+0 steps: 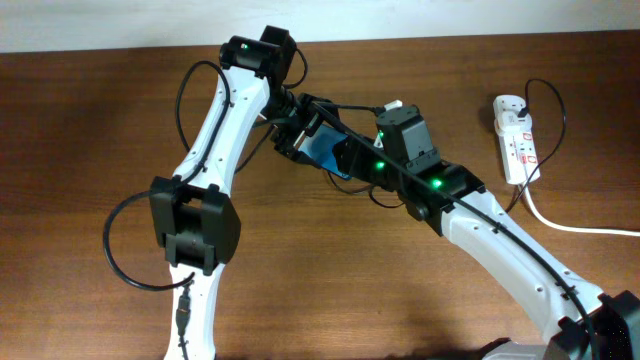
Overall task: Plug charger to phone and switch on socket
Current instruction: 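Bring the right gripper to the phone's bottom edge and grasp it, then release the left gripper and hold the phone with the right gripper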
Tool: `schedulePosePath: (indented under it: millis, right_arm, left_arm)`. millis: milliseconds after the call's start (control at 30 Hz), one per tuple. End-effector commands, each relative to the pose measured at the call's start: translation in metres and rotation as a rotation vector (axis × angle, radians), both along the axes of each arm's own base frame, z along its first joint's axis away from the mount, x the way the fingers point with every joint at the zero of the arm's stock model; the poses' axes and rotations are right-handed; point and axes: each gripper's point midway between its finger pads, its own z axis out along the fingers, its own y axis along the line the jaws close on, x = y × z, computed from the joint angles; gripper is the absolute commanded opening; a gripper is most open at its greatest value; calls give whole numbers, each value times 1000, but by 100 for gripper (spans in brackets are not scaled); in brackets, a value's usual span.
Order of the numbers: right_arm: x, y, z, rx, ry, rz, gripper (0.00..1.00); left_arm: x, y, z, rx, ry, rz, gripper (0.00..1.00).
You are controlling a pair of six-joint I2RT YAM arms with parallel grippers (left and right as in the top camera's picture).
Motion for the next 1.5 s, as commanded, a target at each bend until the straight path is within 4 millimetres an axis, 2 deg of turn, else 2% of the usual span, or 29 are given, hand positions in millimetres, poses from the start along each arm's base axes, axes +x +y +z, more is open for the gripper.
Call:
schedulePosePath:
  millis: [0, 67, 267, 1233, 1467]
  right_arm:
    - [6, 3, -6, -17, 4, -9, 52]
    - [8, 5, -10, -19, 10, -5, 51]
    - [11, 10, -4, 1, -19, 16, 44]
    - [5, 19, -4, 21, -6, 57, 37]
    - [5, 22, -17, 4, 13, 71, 36]
  left_arm:
    - [-3, -8, 13, -57, 22, 5, 0]
    - [-6, -7, 13, -58, 14, -21, 0]
    - [-11, -5, 13, -52, 31, -31, 0]
    - [-13, -5, 13, -57, 15, -58, 0]
    - [-13, -5, 13, -58, 15, -59, 0]
